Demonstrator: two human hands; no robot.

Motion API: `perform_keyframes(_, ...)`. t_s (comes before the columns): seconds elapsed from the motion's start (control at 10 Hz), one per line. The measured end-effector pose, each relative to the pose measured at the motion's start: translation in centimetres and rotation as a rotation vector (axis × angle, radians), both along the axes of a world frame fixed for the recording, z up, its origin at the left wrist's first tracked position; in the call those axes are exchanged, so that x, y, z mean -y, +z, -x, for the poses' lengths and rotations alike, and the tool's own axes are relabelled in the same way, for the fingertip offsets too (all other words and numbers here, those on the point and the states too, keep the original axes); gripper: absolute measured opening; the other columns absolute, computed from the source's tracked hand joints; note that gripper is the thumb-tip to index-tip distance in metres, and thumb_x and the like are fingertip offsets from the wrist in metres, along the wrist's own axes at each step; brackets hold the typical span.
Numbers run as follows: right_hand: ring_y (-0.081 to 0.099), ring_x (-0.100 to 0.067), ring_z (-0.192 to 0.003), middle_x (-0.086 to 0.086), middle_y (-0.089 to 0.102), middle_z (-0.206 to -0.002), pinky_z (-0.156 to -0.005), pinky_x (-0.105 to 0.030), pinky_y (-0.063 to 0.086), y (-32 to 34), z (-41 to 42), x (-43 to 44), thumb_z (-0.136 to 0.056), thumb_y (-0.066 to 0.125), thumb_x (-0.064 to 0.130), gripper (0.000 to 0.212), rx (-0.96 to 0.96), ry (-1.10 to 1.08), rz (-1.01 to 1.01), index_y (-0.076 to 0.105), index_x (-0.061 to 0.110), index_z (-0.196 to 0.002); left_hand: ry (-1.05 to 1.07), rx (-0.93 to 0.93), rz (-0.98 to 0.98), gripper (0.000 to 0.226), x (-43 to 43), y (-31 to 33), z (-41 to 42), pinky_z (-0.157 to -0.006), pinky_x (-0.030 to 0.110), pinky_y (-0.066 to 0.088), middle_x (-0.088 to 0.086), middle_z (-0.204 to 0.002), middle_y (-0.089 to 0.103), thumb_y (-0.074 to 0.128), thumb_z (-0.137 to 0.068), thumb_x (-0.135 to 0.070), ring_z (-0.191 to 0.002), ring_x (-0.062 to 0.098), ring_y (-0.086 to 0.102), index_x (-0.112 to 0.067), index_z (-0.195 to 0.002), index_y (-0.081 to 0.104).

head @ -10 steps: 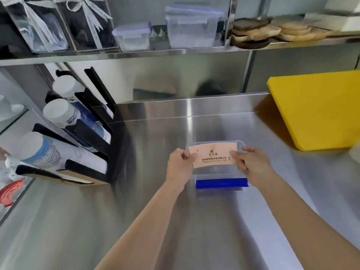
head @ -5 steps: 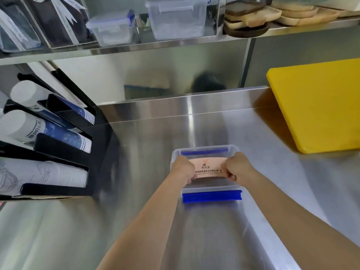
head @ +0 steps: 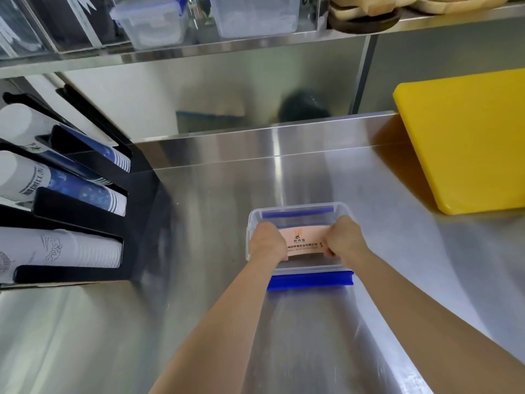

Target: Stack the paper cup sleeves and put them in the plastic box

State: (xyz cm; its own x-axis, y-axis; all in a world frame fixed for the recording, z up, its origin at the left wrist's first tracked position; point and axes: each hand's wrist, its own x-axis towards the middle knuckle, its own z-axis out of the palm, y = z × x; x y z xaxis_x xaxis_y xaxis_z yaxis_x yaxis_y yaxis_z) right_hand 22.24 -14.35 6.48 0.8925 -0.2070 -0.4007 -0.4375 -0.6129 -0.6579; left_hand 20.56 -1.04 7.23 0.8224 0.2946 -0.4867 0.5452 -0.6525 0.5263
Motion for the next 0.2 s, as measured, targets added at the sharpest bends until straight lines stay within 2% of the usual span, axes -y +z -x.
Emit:
perform_keyframes(0.1, 0.054, -0.021, -0.046, -0.007, 0.052, -0.060, -0.067, -0.041, 0.059, -0.02, 0.08, 0.05, -0.084, 0.042, -0.005, 0.017, 0.004, -0.021, -0.008, 0.047, 0.007, -0.073, 0.024, 0.014, 0.051, 0.030, 0.03, 0.13, -0.05, -0.084, 0.037, 0.052, 0.021, -0.112, 0.065, 0.059, -0.079, 0.006, -0.104, 0.033, 0.063, 0.000, -0.107, 0.050)
perform_keyframes(0.2, 0.054, -0.019, -0.040, -0.009, 0.057, -0.063, -0.047, -0.030, 0.054, 0.31, 0.45, -0.11, -0.087, 0.047, 0.004, 0.009, 0.044, -0.043, -0.012, 0.054, 0.002, -0.084, 0.100, 0.057, 0.091, 0.028, -0.33, 0.52, 0.15, -0.075, 0.036, 0.054, 0.020, -0.111, 0.065, 0.051, -0.082, 0.003, -0.092, 0.031, 0.068, -0.001, -0.109, 0.047)
